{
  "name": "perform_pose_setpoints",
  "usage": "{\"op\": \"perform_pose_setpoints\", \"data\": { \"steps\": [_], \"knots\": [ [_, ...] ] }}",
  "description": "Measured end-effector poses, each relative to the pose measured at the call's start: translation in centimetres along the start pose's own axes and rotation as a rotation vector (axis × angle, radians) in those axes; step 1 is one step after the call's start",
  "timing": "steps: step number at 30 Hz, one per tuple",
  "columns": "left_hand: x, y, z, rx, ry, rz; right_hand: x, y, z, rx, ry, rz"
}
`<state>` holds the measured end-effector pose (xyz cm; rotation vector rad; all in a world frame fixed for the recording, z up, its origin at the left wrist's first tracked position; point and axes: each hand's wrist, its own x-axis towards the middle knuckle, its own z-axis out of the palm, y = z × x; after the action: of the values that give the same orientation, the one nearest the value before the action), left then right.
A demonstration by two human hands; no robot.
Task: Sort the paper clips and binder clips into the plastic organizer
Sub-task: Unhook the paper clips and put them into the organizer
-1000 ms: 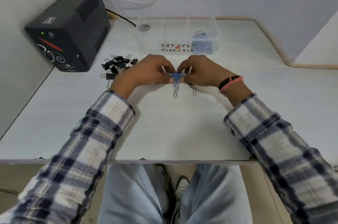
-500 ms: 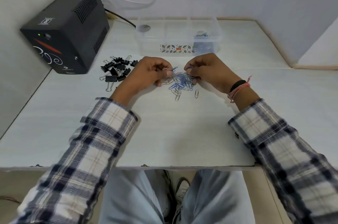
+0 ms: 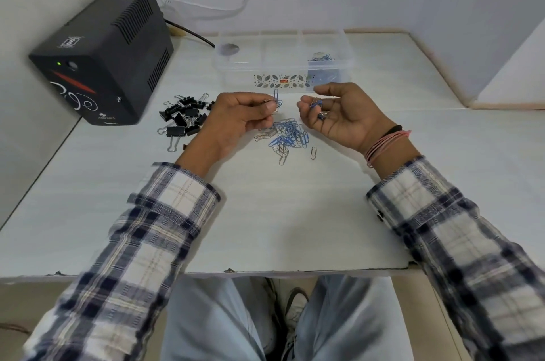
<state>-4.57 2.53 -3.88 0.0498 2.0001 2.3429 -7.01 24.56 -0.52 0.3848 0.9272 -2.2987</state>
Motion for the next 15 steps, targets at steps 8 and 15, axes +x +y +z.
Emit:
{"op": "perform_pose_setpoints", "data": {
  "steps": [8, 15],
  "knots": [
    [3.4, 4.7, 3.9, 0.038, 0.044, 0.055, -0.6, -4.3, 1.8, -0.035, 0.126, -0.222],
    [12.7, 9.4, 10.2, 0.49, 0.236, -0.027, 1.7, -11.3, 5.8, -0.281, 0.307, -0.451]
  ]
}}
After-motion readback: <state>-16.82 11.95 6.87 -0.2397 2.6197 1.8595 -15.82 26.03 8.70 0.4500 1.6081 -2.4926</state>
